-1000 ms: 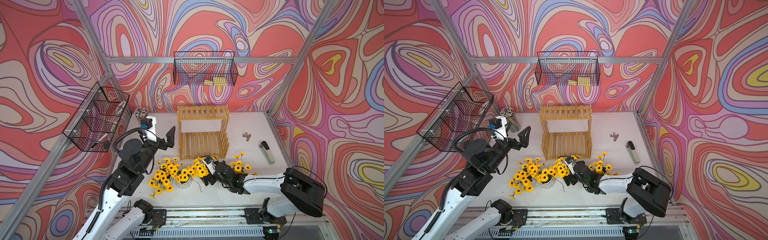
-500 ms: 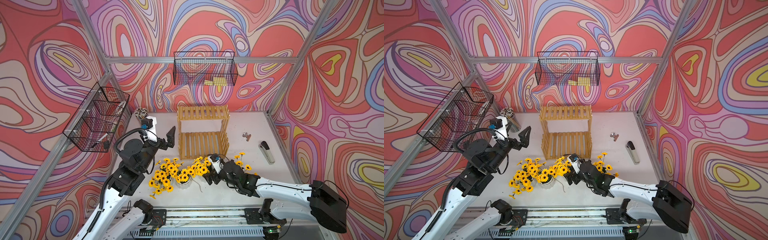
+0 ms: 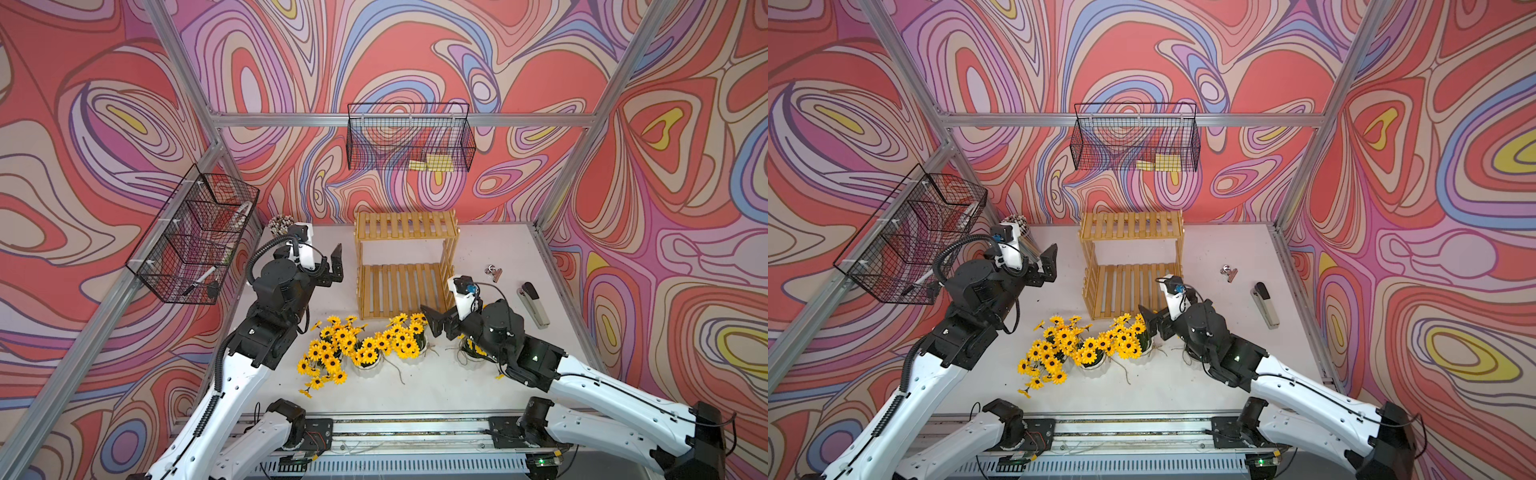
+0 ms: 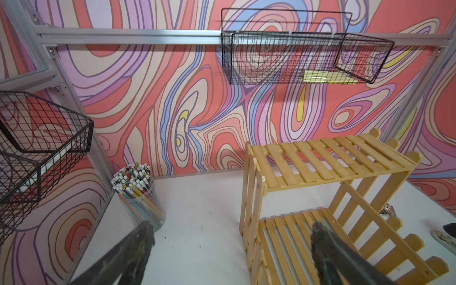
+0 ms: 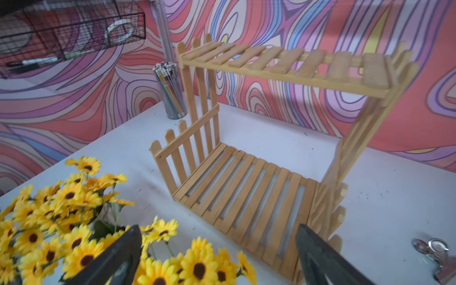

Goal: Take the sunflower pots off the shelves
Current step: Place the sunflower pot at the center of the board, then reset both arms

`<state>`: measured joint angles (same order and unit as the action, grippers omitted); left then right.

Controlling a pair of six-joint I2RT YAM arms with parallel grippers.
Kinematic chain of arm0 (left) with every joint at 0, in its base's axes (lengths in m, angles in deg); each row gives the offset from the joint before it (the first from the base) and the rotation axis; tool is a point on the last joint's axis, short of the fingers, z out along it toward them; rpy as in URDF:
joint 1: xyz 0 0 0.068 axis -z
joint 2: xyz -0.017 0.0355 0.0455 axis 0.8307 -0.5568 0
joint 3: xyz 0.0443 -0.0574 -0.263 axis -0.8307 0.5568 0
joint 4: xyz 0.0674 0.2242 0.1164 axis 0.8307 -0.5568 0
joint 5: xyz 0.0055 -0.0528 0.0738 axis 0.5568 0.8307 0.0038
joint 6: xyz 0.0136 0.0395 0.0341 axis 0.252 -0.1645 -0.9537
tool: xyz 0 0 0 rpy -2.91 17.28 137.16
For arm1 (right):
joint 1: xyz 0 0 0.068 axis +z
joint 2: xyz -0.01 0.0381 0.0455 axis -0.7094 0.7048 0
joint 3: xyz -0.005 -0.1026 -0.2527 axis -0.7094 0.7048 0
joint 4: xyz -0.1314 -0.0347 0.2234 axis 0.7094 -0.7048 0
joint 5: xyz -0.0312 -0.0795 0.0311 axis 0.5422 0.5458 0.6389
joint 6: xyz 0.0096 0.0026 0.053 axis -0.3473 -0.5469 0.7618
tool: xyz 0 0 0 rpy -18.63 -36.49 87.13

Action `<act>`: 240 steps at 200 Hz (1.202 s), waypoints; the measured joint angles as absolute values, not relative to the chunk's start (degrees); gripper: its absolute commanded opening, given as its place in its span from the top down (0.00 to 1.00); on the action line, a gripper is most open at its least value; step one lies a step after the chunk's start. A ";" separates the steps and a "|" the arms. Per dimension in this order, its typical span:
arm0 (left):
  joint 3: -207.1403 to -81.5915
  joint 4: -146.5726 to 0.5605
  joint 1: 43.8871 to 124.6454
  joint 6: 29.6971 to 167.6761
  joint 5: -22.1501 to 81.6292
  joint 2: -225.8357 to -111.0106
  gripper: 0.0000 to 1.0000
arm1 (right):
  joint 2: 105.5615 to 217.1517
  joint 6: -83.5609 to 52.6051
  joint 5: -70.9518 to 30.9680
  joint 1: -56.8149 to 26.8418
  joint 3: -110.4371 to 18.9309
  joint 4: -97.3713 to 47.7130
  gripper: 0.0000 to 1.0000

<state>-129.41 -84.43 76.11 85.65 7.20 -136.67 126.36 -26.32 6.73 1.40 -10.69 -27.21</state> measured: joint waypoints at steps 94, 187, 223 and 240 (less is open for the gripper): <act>-120.34 -80.89 64.33 92.30 11.62 -145.59 0.00 | 137.00 -16.66 -10.50 -39.95 -7.85 -18.58 0.02; -104.30 -67.97 63.94 91.66 5.26 -148.67 0.00 | 147.25 -18.03 -3.83 -49.88 3.27 -3.02 0.02; -102.48 -64.06 63.94 90.42 3.10 -149.55 0.00 | 156.50 -21.94 -2.17 -49.88 6.01 11.45 0.02; -101.06 -60.59 63.94 89.96 2.05 -149.46 0.00 | 160.28 -23.37 -2.74 -49.86 6.47 17.07 0.02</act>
